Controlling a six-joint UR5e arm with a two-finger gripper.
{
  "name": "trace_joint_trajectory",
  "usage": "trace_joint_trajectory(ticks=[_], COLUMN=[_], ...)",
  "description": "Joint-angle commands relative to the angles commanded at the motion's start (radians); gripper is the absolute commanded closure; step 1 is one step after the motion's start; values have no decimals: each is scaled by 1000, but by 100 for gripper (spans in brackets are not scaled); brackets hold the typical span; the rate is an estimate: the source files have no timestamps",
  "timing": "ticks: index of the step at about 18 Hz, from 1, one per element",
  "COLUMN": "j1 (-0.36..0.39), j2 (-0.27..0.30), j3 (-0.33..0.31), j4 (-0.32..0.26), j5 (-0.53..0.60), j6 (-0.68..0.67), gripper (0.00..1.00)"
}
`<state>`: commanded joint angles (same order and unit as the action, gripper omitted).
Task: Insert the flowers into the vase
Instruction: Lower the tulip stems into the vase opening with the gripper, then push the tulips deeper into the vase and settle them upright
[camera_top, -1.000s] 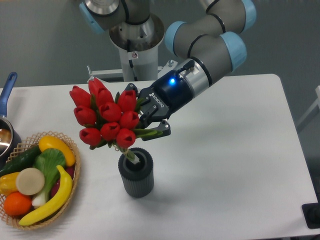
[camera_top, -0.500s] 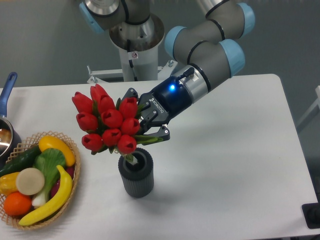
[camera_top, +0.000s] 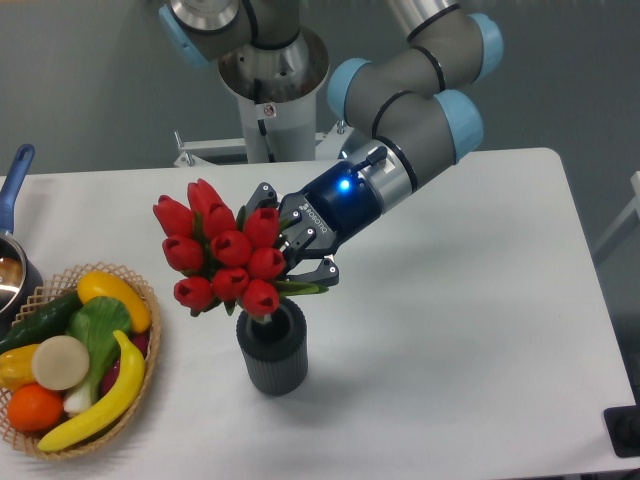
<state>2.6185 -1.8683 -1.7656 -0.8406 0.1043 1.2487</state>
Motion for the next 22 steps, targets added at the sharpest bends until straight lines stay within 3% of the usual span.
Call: trace_joint_trajectory(ticks=[9,22], j1=[25,31], j2=[-64,-106], j3=[-23,-41], j4=[0,0], j5=[3,6], j6=[0,2], gripper=[59,58])
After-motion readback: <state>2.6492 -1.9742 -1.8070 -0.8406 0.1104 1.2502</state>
